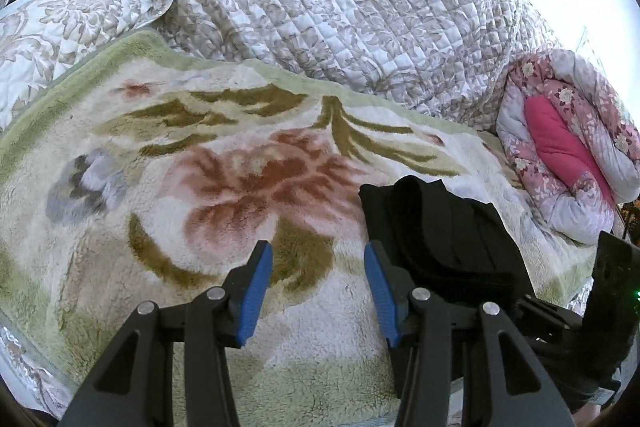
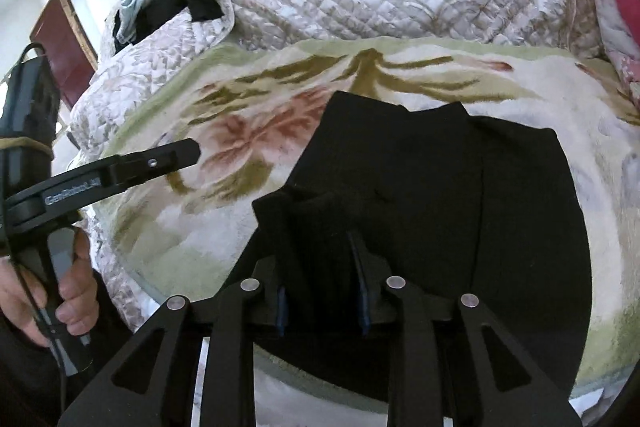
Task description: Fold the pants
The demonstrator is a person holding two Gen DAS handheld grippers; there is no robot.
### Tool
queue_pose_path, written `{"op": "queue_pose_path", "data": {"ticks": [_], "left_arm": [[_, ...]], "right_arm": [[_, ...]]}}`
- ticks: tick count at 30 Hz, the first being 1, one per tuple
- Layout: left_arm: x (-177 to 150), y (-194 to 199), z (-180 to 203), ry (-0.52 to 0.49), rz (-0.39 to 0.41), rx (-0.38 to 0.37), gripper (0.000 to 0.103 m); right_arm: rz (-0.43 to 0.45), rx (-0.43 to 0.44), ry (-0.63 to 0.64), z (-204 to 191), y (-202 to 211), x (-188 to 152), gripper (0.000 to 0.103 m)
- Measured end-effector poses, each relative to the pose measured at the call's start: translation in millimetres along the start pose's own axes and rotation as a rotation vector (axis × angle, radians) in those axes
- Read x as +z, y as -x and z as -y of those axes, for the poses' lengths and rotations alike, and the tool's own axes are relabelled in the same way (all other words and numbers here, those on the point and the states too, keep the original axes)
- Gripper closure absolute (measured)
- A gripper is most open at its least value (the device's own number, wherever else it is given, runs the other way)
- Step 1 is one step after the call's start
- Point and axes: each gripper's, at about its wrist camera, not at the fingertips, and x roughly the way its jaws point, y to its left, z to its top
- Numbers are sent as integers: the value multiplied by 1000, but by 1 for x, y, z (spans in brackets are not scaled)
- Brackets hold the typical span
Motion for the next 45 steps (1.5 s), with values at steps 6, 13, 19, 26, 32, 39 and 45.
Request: {"op": "queue_pose_path", "data": {"ticks": [6, 13, 19, 26, 32, 39, 45], "left_arm": [[-2, 1, 3, -15, 6, -3, 52], [-1, 1, 2, -4, 3, -17, 52], [-1, 1, 7, -10, 19, -27, 52], [-3, -1, 26, -44, 22, -76, 52], [0, -1, 65, -132, 14, -135, 52], [17, -47, 106, -234, -46, -184, 52], [3, -89, 84, -172, -90, -154, 52]], "right_arm": [[40, -1, 48, -12, 3, 1, 78], [6, 36, 66, -14, -4, -6, 61], [113, 125, 58, -7, 44, -9, 54], [-49, 41, -48, 33, 21, -34, 64], [55, 18, -131, 66, 41, -4, 70], [-38, -100, -115, 118, 10, 47, 71], [-79, -156, -142, 145, -29, 50, 89]]}}
